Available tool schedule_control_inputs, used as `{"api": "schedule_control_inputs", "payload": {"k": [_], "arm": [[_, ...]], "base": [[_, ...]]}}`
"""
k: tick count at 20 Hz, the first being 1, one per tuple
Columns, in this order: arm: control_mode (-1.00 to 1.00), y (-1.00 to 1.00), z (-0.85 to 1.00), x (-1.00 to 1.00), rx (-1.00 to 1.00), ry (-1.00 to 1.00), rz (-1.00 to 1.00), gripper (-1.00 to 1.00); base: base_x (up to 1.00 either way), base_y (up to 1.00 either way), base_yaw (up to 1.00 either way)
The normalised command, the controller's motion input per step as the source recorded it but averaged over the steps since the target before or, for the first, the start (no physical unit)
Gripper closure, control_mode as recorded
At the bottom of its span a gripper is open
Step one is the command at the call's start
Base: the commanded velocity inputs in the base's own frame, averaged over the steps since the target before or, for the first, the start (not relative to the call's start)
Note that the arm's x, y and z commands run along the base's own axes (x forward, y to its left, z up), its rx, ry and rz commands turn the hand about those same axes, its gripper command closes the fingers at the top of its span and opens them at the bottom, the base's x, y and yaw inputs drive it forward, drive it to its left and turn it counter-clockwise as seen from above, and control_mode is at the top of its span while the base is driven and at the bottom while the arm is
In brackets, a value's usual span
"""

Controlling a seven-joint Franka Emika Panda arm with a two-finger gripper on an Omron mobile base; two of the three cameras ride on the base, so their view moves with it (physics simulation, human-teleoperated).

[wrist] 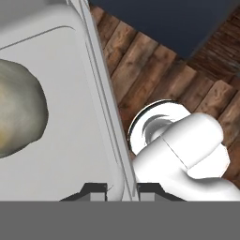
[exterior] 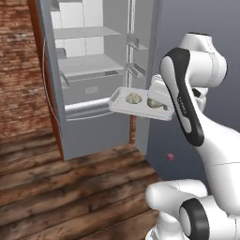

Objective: Place two dumplings into each of the tupperware containers and then place the containers in the fridge.

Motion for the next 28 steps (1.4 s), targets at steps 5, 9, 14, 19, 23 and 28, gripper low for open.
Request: {"api": "schedule_control_inputs", "payload": {"k": [5,9,14,19,23,28], "arm": [[1.0,0.0,0.0,0.0,0.0,0.0,0.0,1.0],[1.0,0.0,0.0,0.0,0.0,0.0,0.0,1.0],[1.0,0.0,0.0,0.0,0.0,0.0,0.0,1.0],[1.0,0.0,0.0,0.0,0.0,0.0,0.0,1.0],[1.0,0.0,0.0,0.0,0.0,0.0,0.0,1.0],[1.0,0.0,0.0,0.0,0.0,0.0,0.0,1.0]], "base": [[1.0,-0.37,0.11],[1.0,-0.43,0.15],[1.0,-0.18,0.12],[1.0,0.0,0.09],[1.0,-0.17,0.12],[1.0,-0.13,0.13]]}}
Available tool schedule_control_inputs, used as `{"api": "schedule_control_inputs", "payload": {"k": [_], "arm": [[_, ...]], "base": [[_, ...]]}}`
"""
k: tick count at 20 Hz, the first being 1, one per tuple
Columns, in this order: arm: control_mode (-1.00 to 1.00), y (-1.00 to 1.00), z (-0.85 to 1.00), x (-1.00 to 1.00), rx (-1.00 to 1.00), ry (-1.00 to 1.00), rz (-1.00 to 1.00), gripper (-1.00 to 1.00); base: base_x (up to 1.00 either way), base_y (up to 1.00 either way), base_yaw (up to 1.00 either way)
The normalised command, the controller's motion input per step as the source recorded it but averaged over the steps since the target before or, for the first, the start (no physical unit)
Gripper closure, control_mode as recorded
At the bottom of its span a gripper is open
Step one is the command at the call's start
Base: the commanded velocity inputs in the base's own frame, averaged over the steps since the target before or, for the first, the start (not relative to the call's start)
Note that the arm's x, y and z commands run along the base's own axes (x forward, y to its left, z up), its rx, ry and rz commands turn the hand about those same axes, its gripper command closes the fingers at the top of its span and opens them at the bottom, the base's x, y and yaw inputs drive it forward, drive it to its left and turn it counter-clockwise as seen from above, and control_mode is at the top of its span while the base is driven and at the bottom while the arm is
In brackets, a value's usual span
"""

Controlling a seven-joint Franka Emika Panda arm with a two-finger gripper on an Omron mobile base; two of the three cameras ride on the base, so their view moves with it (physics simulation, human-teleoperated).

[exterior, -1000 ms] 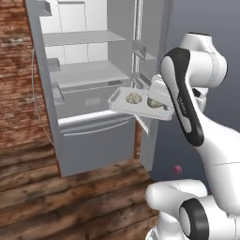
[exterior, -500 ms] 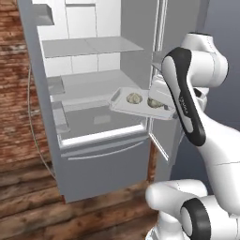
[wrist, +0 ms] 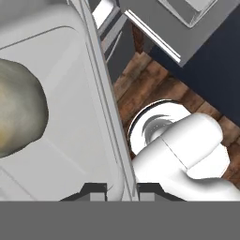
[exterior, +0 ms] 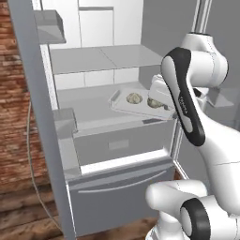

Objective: Place two dumplings into each of the tupperware containers and then place the containers in the fridge.

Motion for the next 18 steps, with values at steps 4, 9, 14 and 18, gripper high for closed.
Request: {"api": "schedule_control_inputs", "payload": {"k": [4,9,14,18], "arm": [[1.0,0.0,0.0,0.0,0.0,0.0,0.0,1.0],[1.0,0.0,0.0,0.0,0.0,0.0,0.0,1.0],[1.0,0.0,0.0,0.0,0.0,0.0,0.0,1.0],[1.0,0.0,0.0,0.0,0.0,0.0,0.0,1.0]], "base": [[1.0,-0.13,0.13],[1.0,-0.11,0.14],[0.61,-0.03,0.11],[0.2,0.0,0.08]]}}
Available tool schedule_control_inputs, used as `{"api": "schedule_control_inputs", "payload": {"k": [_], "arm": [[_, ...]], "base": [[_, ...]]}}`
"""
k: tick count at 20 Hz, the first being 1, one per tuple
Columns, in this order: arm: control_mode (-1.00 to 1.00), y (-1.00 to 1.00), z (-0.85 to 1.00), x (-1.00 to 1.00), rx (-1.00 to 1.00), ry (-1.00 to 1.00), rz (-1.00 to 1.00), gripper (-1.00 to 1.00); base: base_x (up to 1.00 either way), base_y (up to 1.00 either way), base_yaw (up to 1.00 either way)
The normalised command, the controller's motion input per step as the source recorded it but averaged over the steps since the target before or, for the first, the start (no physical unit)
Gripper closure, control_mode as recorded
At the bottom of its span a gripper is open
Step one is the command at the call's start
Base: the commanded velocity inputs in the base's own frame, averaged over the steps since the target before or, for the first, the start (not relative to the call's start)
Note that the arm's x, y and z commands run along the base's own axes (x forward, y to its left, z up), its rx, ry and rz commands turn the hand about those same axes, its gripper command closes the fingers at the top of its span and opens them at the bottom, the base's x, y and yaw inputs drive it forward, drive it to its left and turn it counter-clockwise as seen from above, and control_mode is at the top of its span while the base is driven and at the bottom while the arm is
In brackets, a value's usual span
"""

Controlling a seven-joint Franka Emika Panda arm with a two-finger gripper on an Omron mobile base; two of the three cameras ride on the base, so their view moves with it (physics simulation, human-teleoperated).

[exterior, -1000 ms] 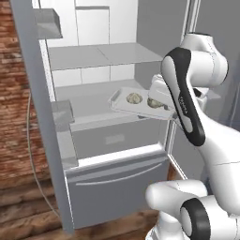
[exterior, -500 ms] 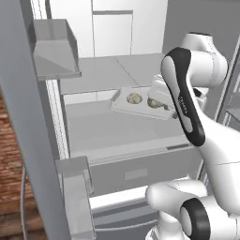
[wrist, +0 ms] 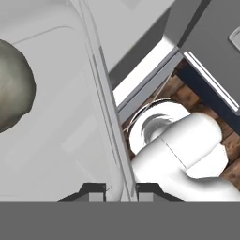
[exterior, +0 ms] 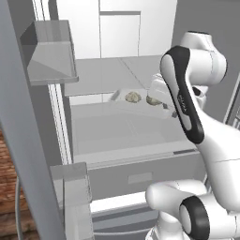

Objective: Place two dumplings into each of the tupperware containers and then place the containers in the fridge.

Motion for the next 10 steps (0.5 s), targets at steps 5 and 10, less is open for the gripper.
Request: {"api": "schedule_control_inputs", "payload": {"k": [5,10], "arm": [[-1.0,0.0,0.13,0.0,0.0,-0.34,0.13,1.0],[-1.0,-0.05,0.07,0.35,0.05,-0.31,0.11,1.0]], "base": [[0.0,0.0,0.0],[0.0,0.0,0.0]]}}
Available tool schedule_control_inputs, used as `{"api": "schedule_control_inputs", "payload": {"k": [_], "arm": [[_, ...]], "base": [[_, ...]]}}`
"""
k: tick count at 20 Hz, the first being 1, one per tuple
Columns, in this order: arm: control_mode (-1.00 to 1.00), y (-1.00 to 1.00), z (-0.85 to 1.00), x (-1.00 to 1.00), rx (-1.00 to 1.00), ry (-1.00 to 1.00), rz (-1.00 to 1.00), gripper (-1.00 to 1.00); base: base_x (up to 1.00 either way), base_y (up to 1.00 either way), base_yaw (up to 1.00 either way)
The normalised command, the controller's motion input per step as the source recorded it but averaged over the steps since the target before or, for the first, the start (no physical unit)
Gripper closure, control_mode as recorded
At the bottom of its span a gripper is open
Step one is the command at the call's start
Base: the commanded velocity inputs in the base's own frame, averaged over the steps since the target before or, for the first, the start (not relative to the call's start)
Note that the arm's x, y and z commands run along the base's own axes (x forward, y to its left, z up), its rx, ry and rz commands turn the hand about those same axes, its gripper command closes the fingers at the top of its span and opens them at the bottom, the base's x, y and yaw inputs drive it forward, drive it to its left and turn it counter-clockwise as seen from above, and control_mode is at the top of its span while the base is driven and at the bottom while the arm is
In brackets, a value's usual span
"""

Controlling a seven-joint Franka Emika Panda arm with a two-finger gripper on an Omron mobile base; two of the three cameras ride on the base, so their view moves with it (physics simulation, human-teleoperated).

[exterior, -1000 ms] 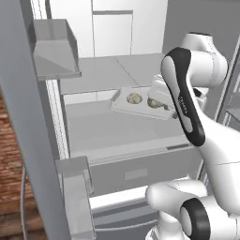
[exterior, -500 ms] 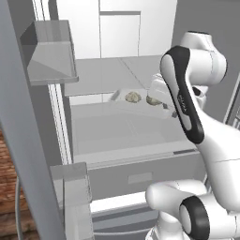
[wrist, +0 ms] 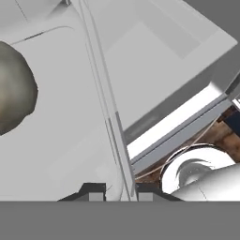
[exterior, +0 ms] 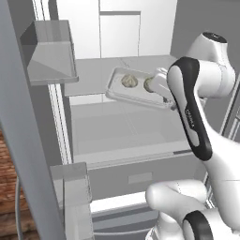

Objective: Place two dumplings into each of the tupperware containers and then place the containers in the fridge.

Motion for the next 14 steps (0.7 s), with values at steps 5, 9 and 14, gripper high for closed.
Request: {"api": "schedule_control_inputs", "payload": {"k": [5,9,14], "arm": [[-1.0,-0.16,0.02,1.0,0.13,-0.02,0.07,1.0],[-1.0,-0.04,0.03,1.0,0.1,0.0,0.04,1.0],[-1.0,0.0,0.13,1.0,0.07,0.0,0.02,1.0]], "base": [[0.0,0.0,0.0],[0.0,0.0,0.0],[0.0,0.0,0.0]]}}
